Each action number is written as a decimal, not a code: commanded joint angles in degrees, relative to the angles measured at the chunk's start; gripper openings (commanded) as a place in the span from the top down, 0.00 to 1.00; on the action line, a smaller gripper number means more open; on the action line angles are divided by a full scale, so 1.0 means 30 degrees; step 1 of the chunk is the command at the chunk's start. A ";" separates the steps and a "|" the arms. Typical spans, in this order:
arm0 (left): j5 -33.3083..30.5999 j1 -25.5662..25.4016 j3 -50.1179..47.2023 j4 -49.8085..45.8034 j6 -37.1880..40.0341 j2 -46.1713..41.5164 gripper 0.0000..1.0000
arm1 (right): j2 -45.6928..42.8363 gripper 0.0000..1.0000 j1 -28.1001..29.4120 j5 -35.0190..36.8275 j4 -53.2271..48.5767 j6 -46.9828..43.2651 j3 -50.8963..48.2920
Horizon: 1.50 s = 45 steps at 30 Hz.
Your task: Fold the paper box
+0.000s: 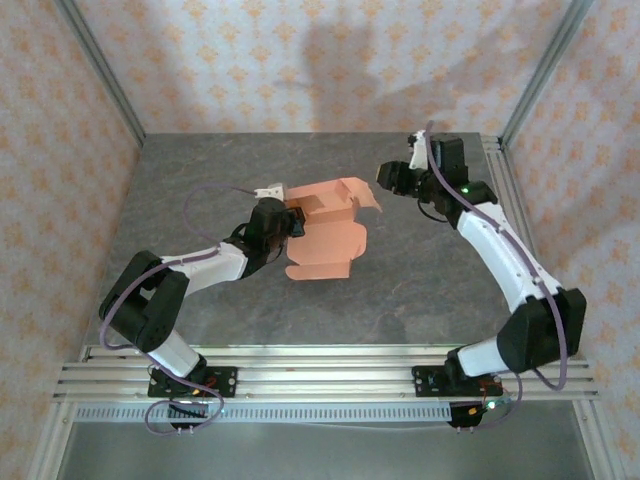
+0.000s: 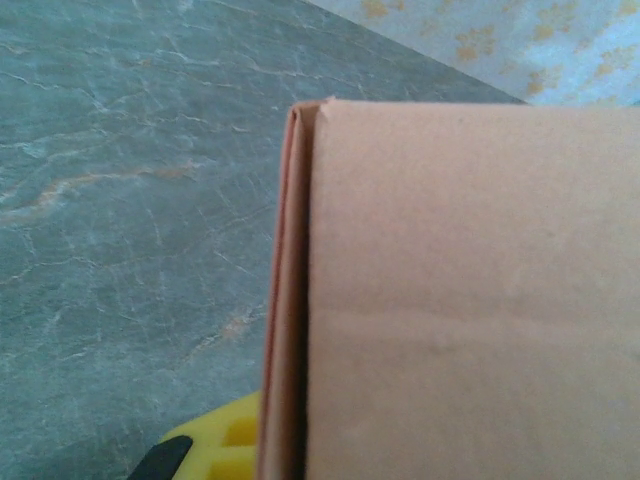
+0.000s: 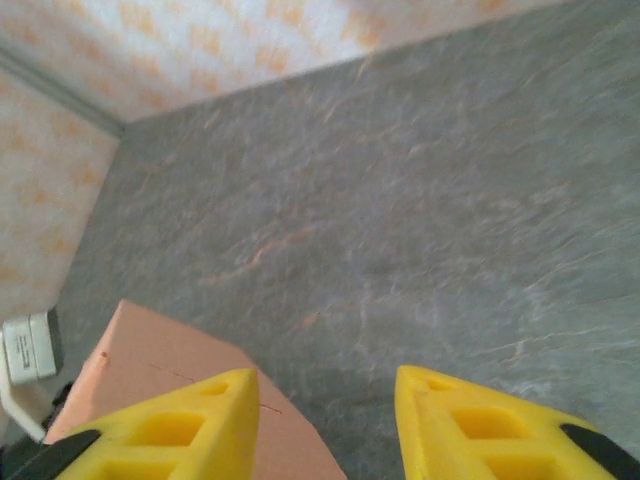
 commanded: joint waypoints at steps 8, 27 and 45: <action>0.0173 0.0336 0.1354 -0.1278 0.0021 -0.0416 1.00 | 0.0742 0.78 0.0455 -0.5969 0.0333 -0.3863 -0.0799; 0.0684 0.0370 0.1670 -0.1610 -0.0168 0.0189 1.00 | 0.1598 0.76 0.2862 -0.2779 0.1909 -0.6226 -0.0942; 0.1097 0.0418 0.1690 -0.1350 -0.0259 0.0460 1.00 | 0.2061 0.59 0.3034 -0.5797 0.2568 -0.7665 -0.1173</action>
